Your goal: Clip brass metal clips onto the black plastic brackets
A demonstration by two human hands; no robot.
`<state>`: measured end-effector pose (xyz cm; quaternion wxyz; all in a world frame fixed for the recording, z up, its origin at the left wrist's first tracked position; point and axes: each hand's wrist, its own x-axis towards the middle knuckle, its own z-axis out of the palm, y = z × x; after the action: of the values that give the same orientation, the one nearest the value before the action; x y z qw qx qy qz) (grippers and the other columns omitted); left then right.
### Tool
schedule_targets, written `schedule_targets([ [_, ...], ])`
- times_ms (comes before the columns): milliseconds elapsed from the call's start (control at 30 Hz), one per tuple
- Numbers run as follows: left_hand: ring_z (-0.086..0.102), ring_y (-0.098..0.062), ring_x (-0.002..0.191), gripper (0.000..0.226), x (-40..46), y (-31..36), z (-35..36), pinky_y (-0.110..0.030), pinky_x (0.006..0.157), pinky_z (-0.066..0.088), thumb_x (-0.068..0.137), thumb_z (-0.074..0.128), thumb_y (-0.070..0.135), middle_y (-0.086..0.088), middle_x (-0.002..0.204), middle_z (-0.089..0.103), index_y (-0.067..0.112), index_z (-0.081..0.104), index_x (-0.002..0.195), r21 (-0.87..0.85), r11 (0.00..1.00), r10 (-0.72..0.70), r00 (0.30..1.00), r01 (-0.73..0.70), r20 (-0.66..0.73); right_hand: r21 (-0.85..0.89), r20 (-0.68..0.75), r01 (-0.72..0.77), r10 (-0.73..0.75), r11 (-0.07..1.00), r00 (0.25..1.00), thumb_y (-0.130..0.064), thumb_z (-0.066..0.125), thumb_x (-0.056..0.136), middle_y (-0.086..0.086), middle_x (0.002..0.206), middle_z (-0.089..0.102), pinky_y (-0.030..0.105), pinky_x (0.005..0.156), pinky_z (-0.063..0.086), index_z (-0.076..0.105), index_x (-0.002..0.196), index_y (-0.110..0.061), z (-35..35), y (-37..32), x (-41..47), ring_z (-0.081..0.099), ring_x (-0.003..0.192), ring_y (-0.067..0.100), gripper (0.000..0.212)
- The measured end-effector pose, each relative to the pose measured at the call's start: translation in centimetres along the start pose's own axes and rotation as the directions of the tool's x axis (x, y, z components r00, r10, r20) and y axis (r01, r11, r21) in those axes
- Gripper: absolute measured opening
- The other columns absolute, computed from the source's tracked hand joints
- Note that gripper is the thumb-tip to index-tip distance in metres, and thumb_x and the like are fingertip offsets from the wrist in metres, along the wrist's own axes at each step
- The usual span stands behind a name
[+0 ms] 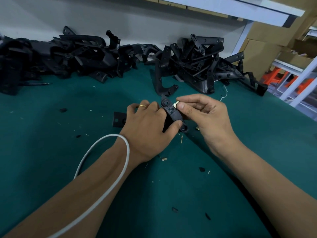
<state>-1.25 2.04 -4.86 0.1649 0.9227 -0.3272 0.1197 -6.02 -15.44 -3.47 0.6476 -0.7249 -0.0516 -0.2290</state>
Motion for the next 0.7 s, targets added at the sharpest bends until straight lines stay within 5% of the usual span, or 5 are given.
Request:
schedule_targets([
  [467,0.044,-0.024,0.122,0.071,0.12,0.02,0.26,-0.051,0.113,0.027,0.093,0.012,0.07,0.005,0.112,0.055,0.026,0.059,0.122,-0.015,1.0,0.016,1.0,-0.016,-0.007,-0.102,0.049,0.044,-0.039,0.994,0.998,-0.002,0.078,0.089,0.007,0.094,0.08,0.023,0.079,0.058,0.079,0.103,-0.005,0.31,-0.28,-0.26,0.072,0.082,0.015,0.014],
  [700,0.048,-0.024,0.115,0.069,0.23,-0.09,0.51,-0.05,0.107,0.032,0.095,0.01,0.067,0.003,0.111,0.058,0.024,0.059,0.118,-0.003,0.997,-0.072,0.997,0.072,-0.042,-0.1,0.149,-0.007,0.022,0.995,0.989,-0.01,0.063,0.102,0.003,0.118,0.076,0.02,0.093,0.051,0.077,0.119,-0.013,0.48,-0.22,-0.64,0.07,0.11,0.008,0.022],
])
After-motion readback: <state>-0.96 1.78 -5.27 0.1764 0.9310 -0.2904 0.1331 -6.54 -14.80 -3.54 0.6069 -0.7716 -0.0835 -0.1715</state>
